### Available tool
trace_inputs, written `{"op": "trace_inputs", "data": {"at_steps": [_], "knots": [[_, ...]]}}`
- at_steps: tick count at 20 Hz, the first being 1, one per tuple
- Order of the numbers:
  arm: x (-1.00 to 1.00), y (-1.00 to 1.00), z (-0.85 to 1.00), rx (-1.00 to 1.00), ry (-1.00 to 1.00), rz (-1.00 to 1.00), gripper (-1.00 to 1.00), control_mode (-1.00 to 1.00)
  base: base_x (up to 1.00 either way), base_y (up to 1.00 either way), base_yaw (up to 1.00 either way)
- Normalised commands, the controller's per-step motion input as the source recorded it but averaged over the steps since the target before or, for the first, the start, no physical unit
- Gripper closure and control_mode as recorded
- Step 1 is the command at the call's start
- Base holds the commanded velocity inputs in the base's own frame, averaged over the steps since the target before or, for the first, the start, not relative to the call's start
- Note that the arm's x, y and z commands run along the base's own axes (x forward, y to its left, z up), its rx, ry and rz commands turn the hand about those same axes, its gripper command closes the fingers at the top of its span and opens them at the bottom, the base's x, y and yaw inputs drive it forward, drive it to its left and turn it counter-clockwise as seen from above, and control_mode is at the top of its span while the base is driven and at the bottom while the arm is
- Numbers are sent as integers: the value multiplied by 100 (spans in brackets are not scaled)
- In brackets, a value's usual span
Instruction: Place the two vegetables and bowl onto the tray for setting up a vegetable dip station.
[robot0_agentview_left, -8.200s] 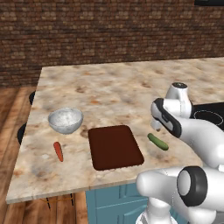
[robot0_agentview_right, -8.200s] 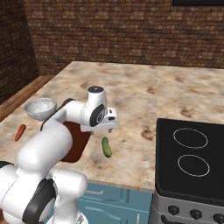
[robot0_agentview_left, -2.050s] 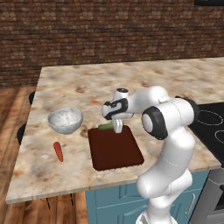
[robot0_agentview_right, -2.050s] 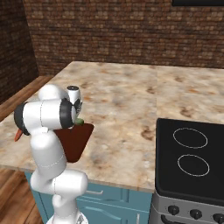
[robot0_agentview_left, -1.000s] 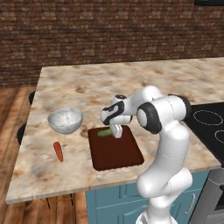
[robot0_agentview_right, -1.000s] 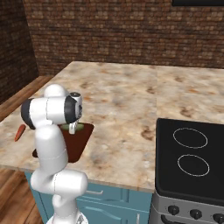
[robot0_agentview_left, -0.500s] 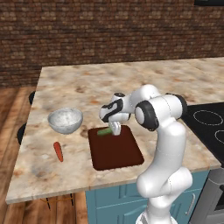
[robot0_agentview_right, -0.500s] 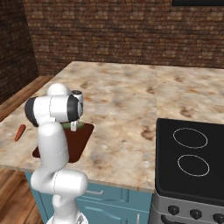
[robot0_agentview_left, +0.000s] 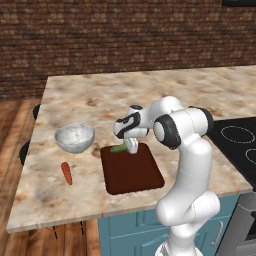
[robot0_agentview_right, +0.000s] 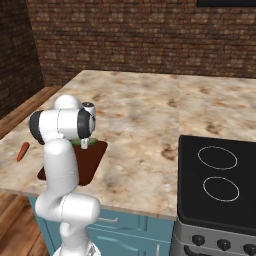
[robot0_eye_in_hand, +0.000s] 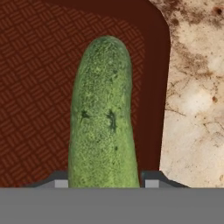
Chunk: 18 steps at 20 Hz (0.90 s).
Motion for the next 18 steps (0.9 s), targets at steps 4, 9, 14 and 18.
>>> {"op": "trace_inputs", "data": {"at_steps": [4,9,14,18], "knots": [[0,0,0,0,0,0,-100,-100,0,0,0],[-2,0,0,0,0,0,-100,-100,0,0,0],[-34,0,8,0,0,-4,-100,-100,0,0,0],[-55,0,17,0,0,-9,-100,-100,0,0,0]]}}
